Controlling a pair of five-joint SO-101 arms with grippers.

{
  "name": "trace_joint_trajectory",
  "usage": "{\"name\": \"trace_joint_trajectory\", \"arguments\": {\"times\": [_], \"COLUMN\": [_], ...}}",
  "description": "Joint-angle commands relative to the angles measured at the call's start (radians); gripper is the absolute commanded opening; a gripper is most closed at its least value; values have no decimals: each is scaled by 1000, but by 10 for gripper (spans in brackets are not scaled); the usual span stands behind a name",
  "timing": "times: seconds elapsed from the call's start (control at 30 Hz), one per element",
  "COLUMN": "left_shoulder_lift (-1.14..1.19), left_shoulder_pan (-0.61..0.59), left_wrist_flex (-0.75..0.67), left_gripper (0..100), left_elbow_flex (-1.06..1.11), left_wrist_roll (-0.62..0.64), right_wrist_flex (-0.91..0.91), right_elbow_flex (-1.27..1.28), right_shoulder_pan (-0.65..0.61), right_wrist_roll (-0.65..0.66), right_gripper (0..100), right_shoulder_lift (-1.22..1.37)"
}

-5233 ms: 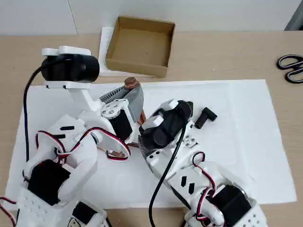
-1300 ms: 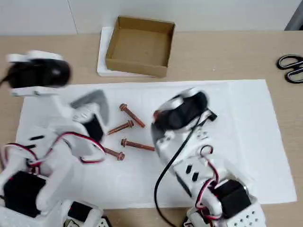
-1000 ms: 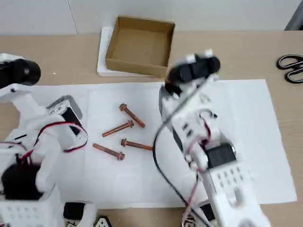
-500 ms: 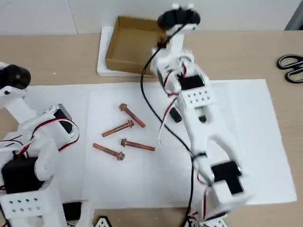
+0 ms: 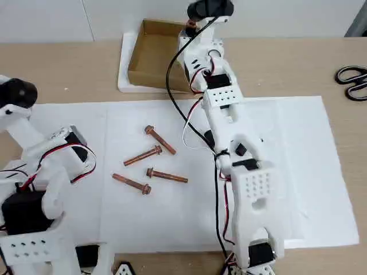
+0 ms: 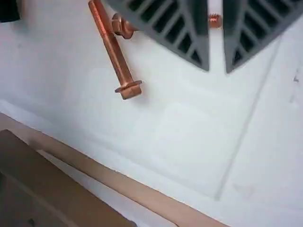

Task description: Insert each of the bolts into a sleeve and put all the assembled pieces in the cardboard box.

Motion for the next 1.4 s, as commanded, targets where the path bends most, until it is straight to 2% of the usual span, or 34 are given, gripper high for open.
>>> {"name": "trace_joint_trajectory", "arguments": {"times": [0.0,0.17,0.4,0.57,0.63,0.8,0.87,1.17,1.37], "left_shoulder_lift": [-12,-91,-285,-405,-434,-456,-456,-457,-460], "left_shoulder_pan": [-2,0,0,2,2,2,2,2,2], "left_wrist_flex": [12,31,32,32,32,32,32,32,32], "left_gripper": [6,6,6,6,6,6,6,6,6], "left_elbow_flex": [2,27,140,226,236,236,236,236,236], "left_wrist_roll": [-2,-6,-6,-6,-6,-6,-6,-6,-6], "right_wrist_flex": [-33,-16,242,331,363,509,547,696,874], "right_elbow_flex": [-239,-451,-647,-710,-735,-789,-804,-950,-948], "right_shoulder_pan": [7,12,-8,-10,-12,-18,-18,-15,-12], "right_wrist_roll": [-8,-3,64,68,68,103,104,103,101], "right_gripper": [4,4,5,6,45,270,310,240,227], "right_shoulder_lift": [114,305,375,375,374,374,374,367,231]}}
